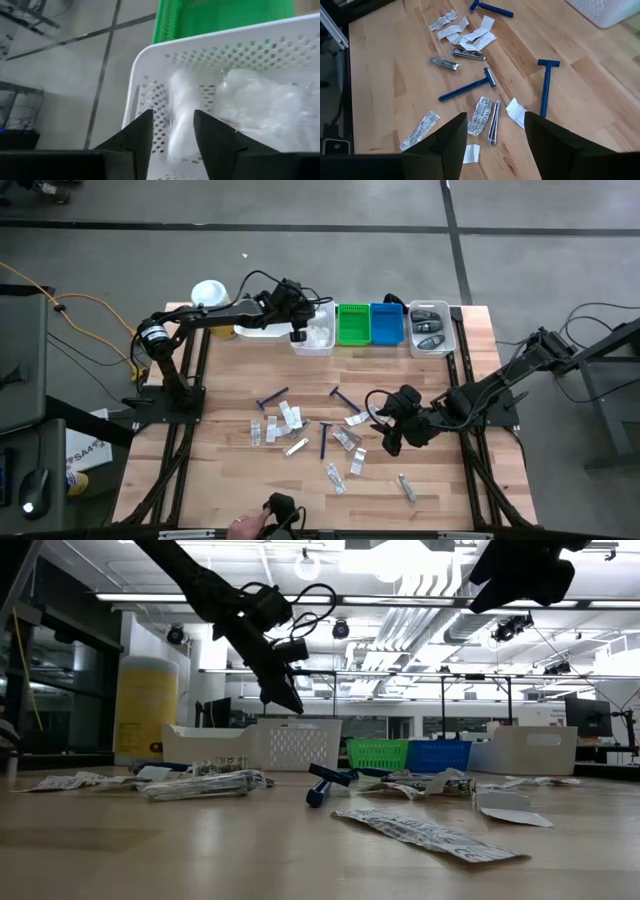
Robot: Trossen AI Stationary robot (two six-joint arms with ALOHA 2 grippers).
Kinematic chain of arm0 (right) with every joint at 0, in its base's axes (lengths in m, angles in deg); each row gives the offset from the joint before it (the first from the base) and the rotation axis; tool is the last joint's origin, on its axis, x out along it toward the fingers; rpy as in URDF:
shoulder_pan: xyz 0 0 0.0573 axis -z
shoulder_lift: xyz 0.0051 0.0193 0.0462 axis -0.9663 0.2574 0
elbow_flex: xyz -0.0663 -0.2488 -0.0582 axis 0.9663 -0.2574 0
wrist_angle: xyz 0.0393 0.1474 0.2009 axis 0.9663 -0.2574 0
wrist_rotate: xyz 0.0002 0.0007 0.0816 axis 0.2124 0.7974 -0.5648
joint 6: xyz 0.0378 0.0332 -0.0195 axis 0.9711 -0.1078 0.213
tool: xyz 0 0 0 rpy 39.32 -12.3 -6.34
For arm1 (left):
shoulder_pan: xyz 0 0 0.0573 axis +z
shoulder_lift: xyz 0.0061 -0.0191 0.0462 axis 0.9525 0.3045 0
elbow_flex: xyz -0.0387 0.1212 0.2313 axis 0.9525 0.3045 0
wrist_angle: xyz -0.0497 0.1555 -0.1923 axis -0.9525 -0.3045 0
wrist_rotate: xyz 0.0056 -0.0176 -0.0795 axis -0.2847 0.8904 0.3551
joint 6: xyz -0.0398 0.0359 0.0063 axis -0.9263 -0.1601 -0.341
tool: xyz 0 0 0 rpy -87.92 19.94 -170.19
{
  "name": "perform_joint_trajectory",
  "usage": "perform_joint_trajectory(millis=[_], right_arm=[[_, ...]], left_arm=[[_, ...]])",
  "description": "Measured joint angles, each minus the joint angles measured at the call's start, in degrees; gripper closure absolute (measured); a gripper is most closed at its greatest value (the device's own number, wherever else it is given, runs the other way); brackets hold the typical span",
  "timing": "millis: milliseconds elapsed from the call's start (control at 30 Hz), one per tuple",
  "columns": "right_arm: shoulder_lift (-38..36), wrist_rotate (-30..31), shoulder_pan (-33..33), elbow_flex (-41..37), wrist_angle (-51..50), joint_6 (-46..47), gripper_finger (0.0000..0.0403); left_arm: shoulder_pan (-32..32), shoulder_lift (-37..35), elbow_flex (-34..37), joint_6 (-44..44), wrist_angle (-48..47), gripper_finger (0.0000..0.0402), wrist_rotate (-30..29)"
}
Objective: Pick & Place Travel size toiletries
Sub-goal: Put the blue razor into the blue bin
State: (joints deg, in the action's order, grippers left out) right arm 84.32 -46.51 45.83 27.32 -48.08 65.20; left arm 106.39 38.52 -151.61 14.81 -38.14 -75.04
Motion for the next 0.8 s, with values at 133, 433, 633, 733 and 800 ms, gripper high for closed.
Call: perform_joint_trajectory(millis=[133, 433, 633, 733, 800], right_arm=[[0.0, 0.0, 0.0, 0.0, 0.0, 1.2, 0.0214], [0.0, -0.2, 0.0, 0.0, 0.0, 2.7, 0.0214], [0.0, -0.2, 0.0, 0.0, 0.0, 2.9, 0.0214], [0.0, -0.2, 0.0, 0.0, 0.0, 2.9, 0.0214], [0.0, -0.1, 0.0, 0.0, 0.0, 2.9, 0.0214]], left_arm=[[0.0, 0.0, 0.0, -0.3, -0.6, 0.0245, -0.6], [0.0, 0.0, 0.0, -2.1, -0.5, 0.0215, -0.6], [0.0, -0.1, 0.0, -2.9, -1.8, 0.0202, -0.6], [0.0, -0.5, 0.0, -3.0, -1.9, 0.0201, -0.6], [0.0, -1.5, 0.0, -3.9, -2.4, 0.0201, -0.7]])
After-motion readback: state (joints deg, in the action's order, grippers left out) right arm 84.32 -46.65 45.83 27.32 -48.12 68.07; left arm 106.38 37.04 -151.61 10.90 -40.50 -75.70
